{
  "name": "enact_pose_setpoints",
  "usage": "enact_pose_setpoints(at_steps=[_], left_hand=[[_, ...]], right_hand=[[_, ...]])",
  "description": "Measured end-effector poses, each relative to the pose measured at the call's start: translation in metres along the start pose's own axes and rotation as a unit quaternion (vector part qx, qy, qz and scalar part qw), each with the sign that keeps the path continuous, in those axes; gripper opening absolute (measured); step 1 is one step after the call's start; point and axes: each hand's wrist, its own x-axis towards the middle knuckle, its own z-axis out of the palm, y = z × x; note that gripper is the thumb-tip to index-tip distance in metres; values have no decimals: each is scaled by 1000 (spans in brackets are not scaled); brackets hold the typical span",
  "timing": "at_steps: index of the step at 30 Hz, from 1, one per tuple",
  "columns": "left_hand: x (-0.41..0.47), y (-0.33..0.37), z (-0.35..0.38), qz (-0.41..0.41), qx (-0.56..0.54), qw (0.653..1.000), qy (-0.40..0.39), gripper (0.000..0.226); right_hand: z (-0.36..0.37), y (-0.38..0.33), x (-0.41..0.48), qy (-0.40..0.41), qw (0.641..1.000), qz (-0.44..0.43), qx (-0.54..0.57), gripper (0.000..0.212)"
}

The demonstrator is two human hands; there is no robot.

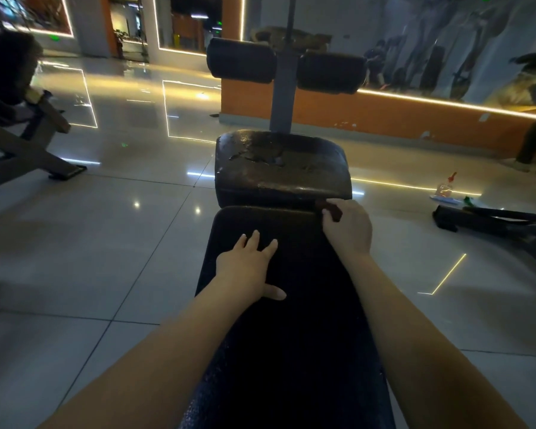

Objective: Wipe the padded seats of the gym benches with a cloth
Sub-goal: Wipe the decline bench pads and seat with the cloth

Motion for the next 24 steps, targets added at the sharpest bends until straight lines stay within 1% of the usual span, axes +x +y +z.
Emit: enact_pose_setpoints(at_steps=[3, 5, 6, 8, 11, 13, 14, 16, 19, 21, 24], left_hand=[[0, 0, -2, 3, -2, 1000, 2, 106], [0, -2, -3, 9, -2, 1000, 2, 106], [0, -3, -3, 12, -2, 1000, 1, 106], [-1, -3, -1, 16, 1, 1000, 2, 106], [0, -3, -1, 12, 5, 1000, 10, 106], [0, -3, -1, 9, 0, 1000, 10, 106], [0, -3, -1, 8, -1, 1000, 8, 106], [0, -2, 0, 8, 1, 1000, 4, 107], [1, -2, -1, 3, 5, 1000, 5, 107], [2, -3, -1, 1, 10, 1000, 7, 107], [2, -3, 0, 1, 12, 1000, 6, 107]], right_hand=[[0, -7, 2, 27, 996, 74, 32, 30], [-3, -15, -1, 32, 994, 89, 49, 28], [-6, -18, -5, 29, 995, 79, 51, 27], [-9, -20, -26, 13, 998, 27, 52, 24], [-13, -16, -72, -10, 994, -86, 63, 20], [-17, -7, -77, -31, 987, -148, 57, 22], [-19, -2, -70, -38, 985, -160, 45, 23], [-20, 9, -48, -10, 990, -135, 30, 24], [-15, 13, -25, 28, 998, -58, 22, 25], [-11, 7, -25, 28, 999, -45, 7, 27], [-11, -9, -43, 22, 998, -54, -8, 29]])
